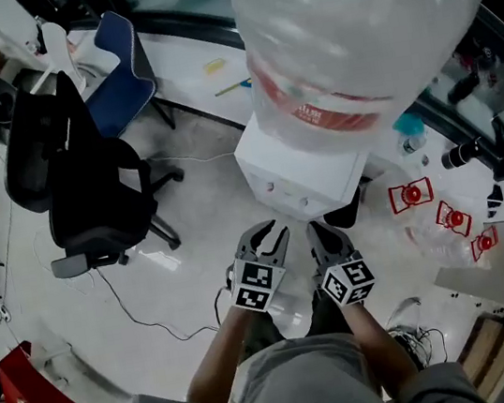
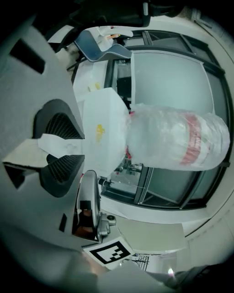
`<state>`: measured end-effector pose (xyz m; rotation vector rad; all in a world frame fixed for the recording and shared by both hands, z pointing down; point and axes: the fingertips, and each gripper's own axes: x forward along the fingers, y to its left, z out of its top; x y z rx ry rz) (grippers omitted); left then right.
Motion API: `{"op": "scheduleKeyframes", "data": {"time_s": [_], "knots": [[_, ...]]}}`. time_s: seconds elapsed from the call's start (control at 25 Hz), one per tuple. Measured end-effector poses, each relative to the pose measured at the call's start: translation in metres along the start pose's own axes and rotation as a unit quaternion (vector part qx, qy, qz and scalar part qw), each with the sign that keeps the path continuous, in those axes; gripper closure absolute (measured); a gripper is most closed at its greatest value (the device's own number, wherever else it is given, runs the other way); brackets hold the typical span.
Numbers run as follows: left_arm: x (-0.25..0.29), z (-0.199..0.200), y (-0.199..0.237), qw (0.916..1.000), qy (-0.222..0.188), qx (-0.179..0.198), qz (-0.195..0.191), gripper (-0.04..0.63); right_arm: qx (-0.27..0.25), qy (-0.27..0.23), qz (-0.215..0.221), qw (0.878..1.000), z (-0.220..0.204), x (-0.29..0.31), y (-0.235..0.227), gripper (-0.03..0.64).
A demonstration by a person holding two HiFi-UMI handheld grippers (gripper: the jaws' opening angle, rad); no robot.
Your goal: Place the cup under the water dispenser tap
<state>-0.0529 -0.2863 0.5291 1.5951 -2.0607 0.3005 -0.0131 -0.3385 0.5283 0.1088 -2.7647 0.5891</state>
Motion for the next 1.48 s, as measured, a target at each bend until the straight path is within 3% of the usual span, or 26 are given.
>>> {"op": "scheduleKeyframes", "data": {"time_s": [0.32, 0.56, 1.48], "knots": [[-0.047, 0.083, -0.019, 0.9966, -0.072, 0.041, -0.003, 0.538, -0.028, -0.055, 0.014, 0.998, 0.079, -0.017, 0.038, 0.606], [-0.063, 0.107, -0.023, 0.9928, -0.101, 0.063, -0.008, 0.572, -0.046, -0.085, 0.011, 0.995, 0.107, -0.025, 0.054, 0.606], [-0.061, 0.128, -0.003, 0.99, -0.132, 0.048, -0.009, 0.585, -0.057, -0.088, 0.014, 0.994, 0.113, -0.01, 0.064, 0.606]]}}
